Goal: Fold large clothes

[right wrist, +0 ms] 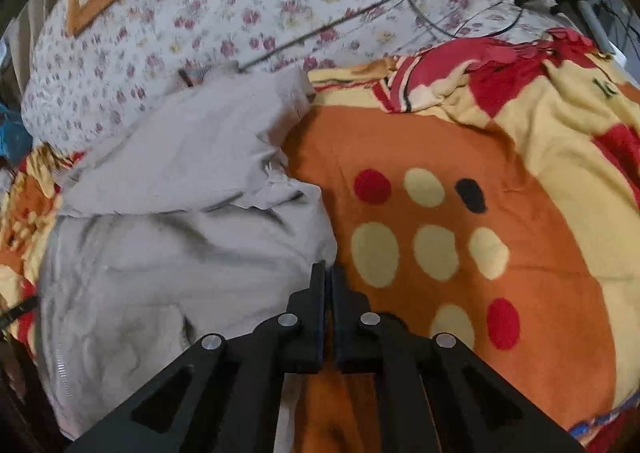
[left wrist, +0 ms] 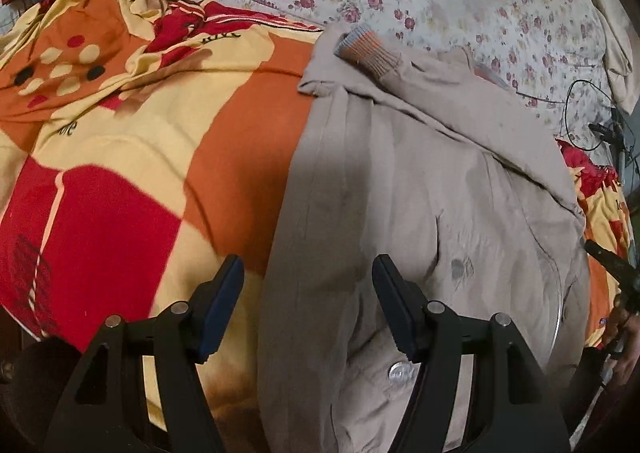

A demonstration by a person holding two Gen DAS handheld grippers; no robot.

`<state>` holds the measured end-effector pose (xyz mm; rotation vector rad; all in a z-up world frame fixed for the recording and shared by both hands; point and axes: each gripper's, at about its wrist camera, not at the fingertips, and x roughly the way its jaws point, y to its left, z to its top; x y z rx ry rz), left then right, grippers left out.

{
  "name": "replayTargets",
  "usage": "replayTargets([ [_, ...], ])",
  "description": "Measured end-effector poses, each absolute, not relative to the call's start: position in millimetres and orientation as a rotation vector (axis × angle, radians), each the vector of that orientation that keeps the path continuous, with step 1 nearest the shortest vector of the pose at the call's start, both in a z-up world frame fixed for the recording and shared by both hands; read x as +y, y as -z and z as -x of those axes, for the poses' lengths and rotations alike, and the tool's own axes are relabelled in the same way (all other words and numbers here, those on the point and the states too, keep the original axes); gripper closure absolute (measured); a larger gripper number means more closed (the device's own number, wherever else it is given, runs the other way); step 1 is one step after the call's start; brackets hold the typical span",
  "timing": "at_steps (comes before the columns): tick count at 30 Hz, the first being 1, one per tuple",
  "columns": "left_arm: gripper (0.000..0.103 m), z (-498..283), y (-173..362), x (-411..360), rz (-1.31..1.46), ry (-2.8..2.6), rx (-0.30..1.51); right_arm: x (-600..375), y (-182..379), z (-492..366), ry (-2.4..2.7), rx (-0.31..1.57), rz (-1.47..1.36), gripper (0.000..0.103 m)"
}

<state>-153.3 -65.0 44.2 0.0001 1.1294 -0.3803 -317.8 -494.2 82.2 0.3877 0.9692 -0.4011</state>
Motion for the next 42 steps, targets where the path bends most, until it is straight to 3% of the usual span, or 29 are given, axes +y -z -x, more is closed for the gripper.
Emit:
replayTargets([
  [2,0.037,157.0,-43.5,-65.0,-0.008,0.382,1.126,-492.8,-87.6,328.0,0.394,0.961,-0.442,0.062],
  [3,0.037,158.6,-43.2,-65.2,-0.014,0.380,1.123,-491.7,-87.7,335.6,0.364,0.964,-0.494,0.037],
  [4,0.037,159.8,-42.8,-65.8,-0.019,0.378,1.120,-488.2,-86.6,340.1,0.332,0.963,-0.529,0.035],
  [9,0.037,164.7,-42.0,-67.1,-0.018,0.378,1.120,-453.6,-66.2,346.8,0.272,1.018,-0.484,0.038],
  [10,0.037,166.1,-42.2,-67.1,-0.022,0.378,1.119,-447.5,-63.2,347.4,0.278,1.017,-0.455,0.044],
  [11,0.037,167.9,-42.7,-67.6,-0.029,0.378,1.114,-443.1,-62.4,347.0,0.289,1.008,-0.430,0.052],
  [12,0.037,169.5,-42.9,-67.8,-0.036,0.379,1.110,-438.5,-63.3,347.8,0.295,0.994,-0.405,0.082],
  [13,0.037,171.0,-43.1,-68.1,-0.045,0.377,1.106,-434.8,-64.7,348.5,0.284,0.982,-0.396,0.099],
  [20,0.037,177.6,-39.4,-63.7,-0.058,0.374,1.111,-442.8,-75.9,359.4,0.374,0.962,-0.287,0.103],
  [24,0.037,178.6,-35.4,-62.6,-0.061,0.363,1.124,-450.5,-72.6,364.3,0.361,0.967,-0.339,0.102],
  [26,0.037,179.8,-35.5,-61.6,-0.062,0.363,1.123,-448.2,-77.0,367.6,0.340,0.959,-0.362,0.095],
  [27,0.037,180.2,-35.4,-61.4,-0.063,0.363,1.124,-449.0,-78.5,369.5,0.335,0.956,-0.386,0.089],
  [28,0.037,180.8,-35.5,-61.0,-0.063,0.365,1.126,-450.8,-80.8,372.5,0.323,0.958,-0.425,0.074],
  [30,0.037,182.1,-35.9,-59.7,-0.057,0.372,1.131,-449.1,-81.7,375.8,0.287,0.968,-0.453,0.055],
  [33,0.037,188.4,-37.5,-57.1,-0.050,0.395,1.143,-439.5,-79.5,381.9,0.275,1.003,-0.429,0.055],
  [38,0.037,205.1,-39.1,-50.2,-0.094,0.427,1.153,-429.4,-74.0,397.2,0.206,1.051,-0.484,0.040],
  [42,0.037,217.5,-35.2,-38.9,-0.091,0.434,1.184,-421.5,-73.0,412.8,0.163,1.078,-0.493,0.038],
])
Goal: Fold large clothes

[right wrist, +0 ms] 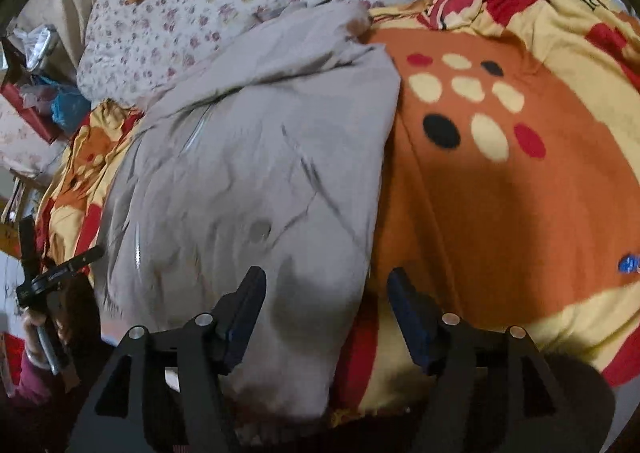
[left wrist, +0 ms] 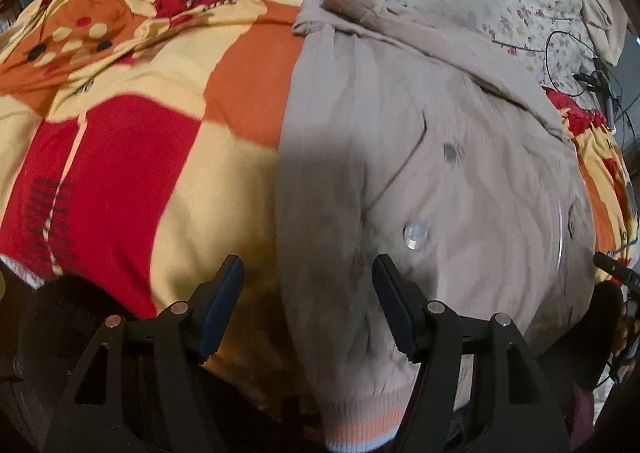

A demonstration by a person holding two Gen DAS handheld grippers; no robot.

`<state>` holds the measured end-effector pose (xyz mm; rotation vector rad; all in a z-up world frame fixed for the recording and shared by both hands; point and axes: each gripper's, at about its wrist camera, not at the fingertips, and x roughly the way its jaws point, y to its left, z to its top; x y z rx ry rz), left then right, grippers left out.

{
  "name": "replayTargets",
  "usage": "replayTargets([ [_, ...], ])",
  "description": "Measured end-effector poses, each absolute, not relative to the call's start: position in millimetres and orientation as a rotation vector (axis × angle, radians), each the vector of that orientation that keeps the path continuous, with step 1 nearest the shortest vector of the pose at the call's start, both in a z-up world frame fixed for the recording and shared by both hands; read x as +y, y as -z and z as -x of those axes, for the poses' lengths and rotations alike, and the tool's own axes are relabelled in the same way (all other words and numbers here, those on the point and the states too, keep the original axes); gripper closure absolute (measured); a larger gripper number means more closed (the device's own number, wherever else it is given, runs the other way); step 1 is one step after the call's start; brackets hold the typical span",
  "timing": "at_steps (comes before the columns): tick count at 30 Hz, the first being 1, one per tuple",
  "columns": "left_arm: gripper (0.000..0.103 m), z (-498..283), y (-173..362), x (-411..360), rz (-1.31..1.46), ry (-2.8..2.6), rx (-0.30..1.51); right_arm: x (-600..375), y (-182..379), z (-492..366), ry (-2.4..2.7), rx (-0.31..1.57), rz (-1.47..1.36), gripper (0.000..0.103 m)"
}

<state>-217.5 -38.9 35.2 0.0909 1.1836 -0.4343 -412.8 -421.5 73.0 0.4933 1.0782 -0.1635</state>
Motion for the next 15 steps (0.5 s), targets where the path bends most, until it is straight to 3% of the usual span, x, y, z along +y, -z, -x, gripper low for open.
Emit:
replayTargets([
  [15,0.037,253.6,-10.8,-32.7,-0.067,0.489,1.292,-386.0,-40.1,432.6,-0.021,1.253,-0.516,0.035],
])
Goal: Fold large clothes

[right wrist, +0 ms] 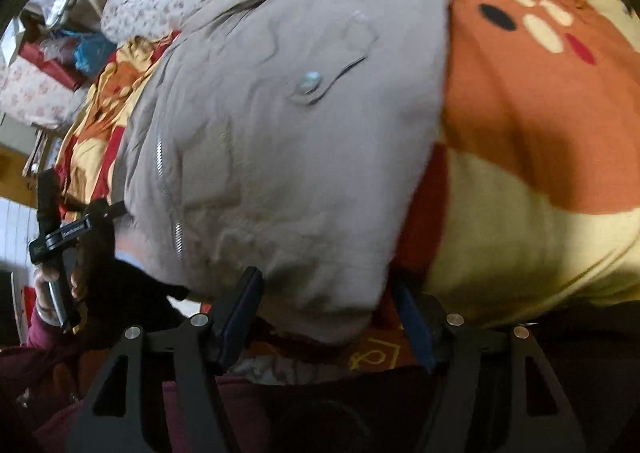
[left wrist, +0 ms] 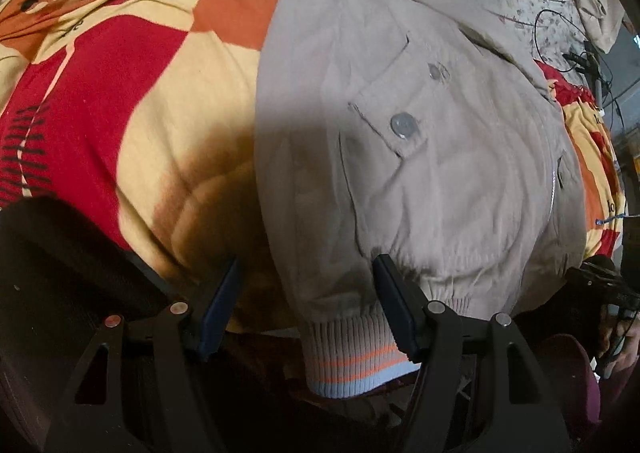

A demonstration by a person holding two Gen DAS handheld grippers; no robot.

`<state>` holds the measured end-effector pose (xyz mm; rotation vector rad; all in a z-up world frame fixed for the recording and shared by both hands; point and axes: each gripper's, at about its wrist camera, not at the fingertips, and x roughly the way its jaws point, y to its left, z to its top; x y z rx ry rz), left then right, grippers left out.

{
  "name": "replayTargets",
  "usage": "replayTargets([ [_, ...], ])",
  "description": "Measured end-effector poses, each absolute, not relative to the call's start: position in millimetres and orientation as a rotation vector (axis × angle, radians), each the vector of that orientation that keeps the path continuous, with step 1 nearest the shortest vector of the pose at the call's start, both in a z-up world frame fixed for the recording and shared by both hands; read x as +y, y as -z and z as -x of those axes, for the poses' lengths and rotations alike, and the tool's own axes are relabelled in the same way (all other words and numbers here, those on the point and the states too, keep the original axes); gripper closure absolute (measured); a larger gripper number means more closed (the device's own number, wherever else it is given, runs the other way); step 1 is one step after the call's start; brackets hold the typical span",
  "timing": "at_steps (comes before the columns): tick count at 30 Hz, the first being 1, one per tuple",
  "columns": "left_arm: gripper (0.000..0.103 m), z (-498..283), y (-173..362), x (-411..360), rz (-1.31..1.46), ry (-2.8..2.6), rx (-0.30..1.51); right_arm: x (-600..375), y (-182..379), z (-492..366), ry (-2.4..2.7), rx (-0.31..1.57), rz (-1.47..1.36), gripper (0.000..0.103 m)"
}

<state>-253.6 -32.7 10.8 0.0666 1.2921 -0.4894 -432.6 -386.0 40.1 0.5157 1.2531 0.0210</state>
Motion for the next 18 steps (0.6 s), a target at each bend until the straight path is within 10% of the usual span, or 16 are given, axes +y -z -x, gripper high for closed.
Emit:
replayTargets([
  [18,0.037,260.3,-9.0,-23.9,-0.053,0.487,1.310,-375.8,-33.0,422.1,-0.056,1.302,-0.481,0.032],
])
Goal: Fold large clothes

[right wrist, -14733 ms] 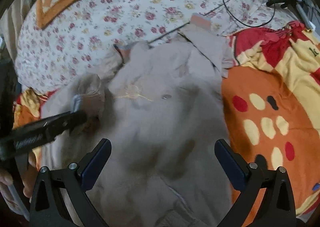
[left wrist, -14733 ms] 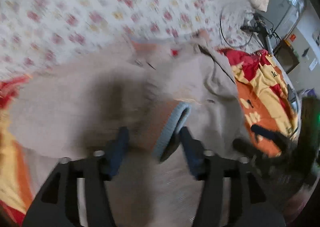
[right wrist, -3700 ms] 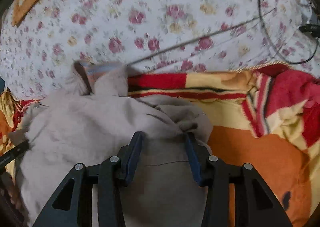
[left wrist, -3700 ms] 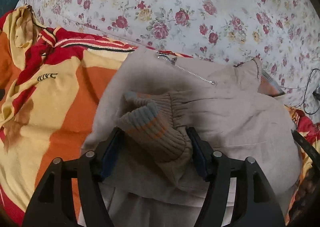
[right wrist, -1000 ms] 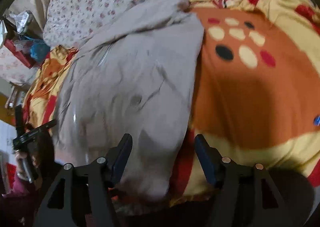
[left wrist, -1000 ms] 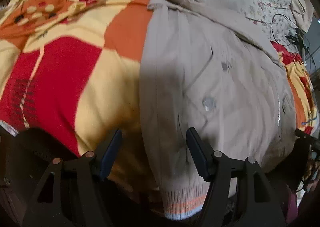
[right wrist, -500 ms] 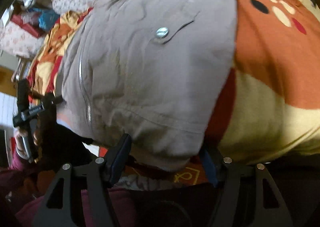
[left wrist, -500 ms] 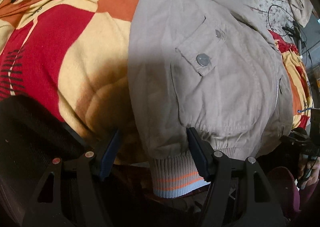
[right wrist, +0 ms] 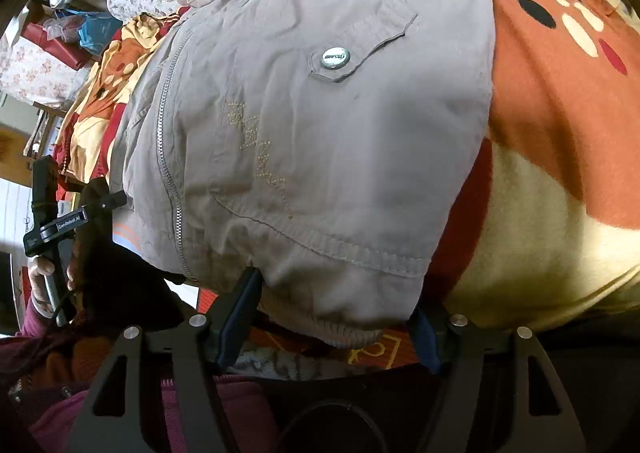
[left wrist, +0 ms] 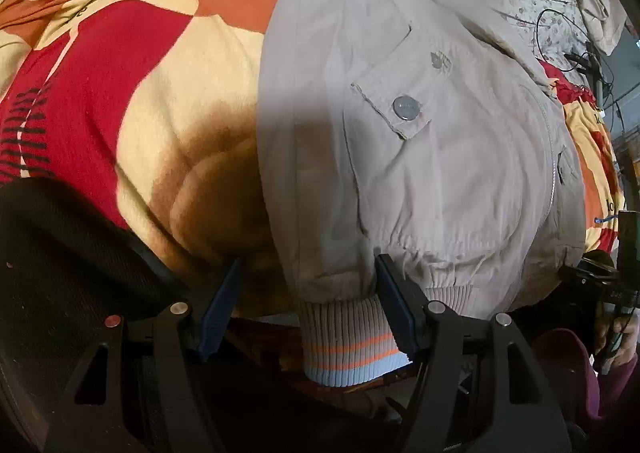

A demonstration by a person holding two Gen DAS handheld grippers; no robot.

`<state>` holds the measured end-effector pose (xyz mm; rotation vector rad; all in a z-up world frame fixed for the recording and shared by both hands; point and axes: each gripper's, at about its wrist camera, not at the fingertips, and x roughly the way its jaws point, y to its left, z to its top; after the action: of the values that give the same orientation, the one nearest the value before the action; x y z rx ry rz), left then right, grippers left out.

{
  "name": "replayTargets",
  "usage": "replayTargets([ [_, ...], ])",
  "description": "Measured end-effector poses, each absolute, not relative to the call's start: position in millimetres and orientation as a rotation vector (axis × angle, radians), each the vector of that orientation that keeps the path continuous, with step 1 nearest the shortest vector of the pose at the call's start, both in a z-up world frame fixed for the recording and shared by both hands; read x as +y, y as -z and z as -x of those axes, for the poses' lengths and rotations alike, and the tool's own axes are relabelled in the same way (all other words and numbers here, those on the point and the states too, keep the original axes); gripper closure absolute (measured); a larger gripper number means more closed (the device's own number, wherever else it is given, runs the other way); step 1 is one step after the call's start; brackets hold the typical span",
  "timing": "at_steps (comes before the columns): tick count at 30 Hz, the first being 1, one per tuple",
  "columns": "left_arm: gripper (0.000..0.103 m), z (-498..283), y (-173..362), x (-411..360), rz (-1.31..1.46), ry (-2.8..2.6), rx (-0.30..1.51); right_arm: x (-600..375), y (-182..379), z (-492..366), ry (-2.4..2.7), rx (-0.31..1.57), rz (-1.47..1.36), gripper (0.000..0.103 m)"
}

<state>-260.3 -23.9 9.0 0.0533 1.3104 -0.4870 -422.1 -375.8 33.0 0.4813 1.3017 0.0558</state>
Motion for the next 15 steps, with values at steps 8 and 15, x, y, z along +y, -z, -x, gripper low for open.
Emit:
replayTargets([
  [8,0.037,261.9,-0.7,-14.4,-0.009,0.554,1.368,-376.1,-31.5,422.2,-0.067,1.306,-0.485,0.030],
  [15,0.037,266.2,0.8,-20.5,-0.033,0.584,1.382,-375.2,-30.6,422.6,-0.072,1.312,-0.477,0.028],
])
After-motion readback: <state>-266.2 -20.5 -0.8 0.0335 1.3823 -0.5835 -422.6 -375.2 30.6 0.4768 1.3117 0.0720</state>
